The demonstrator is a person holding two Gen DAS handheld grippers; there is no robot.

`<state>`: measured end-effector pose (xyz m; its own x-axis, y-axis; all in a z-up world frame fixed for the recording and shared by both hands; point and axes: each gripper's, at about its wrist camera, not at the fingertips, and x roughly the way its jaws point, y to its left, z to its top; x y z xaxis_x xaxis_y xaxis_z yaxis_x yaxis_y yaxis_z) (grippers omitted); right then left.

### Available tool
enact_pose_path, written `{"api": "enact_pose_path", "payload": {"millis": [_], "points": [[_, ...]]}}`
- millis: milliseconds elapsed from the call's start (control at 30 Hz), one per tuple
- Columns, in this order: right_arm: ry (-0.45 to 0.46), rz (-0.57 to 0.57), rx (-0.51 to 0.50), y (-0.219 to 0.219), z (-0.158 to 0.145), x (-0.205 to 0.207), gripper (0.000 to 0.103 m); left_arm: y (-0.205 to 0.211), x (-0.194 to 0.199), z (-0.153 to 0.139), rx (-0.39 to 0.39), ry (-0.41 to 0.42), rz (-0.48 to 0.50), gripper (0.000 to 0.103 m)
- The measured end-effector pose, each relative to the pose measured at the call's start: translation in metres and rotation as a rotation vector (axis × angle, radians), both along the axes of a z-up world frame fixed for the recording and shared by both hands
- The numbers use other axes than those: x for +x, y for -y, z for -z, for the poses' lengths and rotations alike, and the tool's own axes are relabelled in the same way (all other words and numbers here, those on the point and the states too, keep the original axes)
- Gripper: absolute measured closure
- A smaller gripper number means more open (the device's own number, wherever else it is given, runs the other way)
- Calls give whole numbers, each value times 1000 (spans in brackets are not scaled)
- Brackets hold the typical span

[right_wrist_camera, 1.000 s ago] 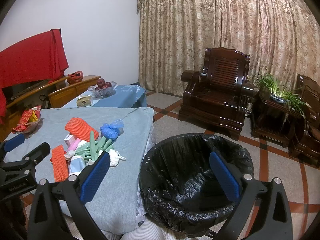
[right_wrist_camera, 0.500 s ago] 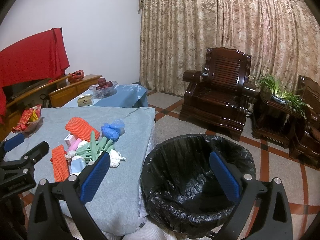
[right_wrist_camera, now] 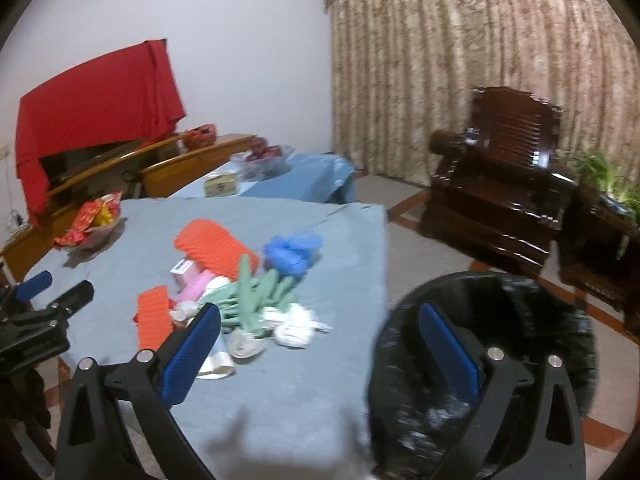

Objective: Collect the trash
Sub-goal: 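Grasp the orange foam net with the left tool while the right tool grasps white tissue, then carry the orange net over the bin with the left tool and release it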

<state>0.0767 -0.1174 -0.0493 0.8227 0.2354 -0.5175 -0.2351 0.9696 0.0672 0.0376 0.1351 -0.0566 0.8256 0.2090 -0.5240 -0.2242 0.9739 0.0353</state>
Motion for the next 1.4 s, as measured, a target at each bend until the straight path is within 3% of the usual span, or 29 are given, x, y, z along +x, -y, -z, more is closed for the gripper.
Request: {"api": "enact_pose_path", "payload": {"millis": [233,400,533,633,700,833,933,1033,1267,1400], "points": [[-84,-66,-22,-37,42,28,6,-26,15,38,-5,-95,-13,5],[-114,-73,-53,-49,63,44,13,-30,35,66,-21,-145,7,9],[-121,-65,-78,-51,73,51,13,-34,53,89,-44,-194,24,23],[-129,-57,-91,-50,80,56,14,-33,62,102,-59,-231,35,26],[-138,-48,-94,-49,83,60,15,-33,67,108,-78,-249,47,34],[-151,-37,-94,-49,88,72,21,-31,74,115,-134,-275,95,64],[-158,-24,-110,-52,91,81,25,-27,75,117,-118,-282,106,82],[-177,-18,-111,-52,98,93,30,-24,74,114,-106,-268,104,89],[-241,-2,-139,-55,119,119,31,-21,62,95,-67,-207,97,92],[-281,-31,-123,-56,126,125,41,-18,59,86,-58,-183,101,92]]}}
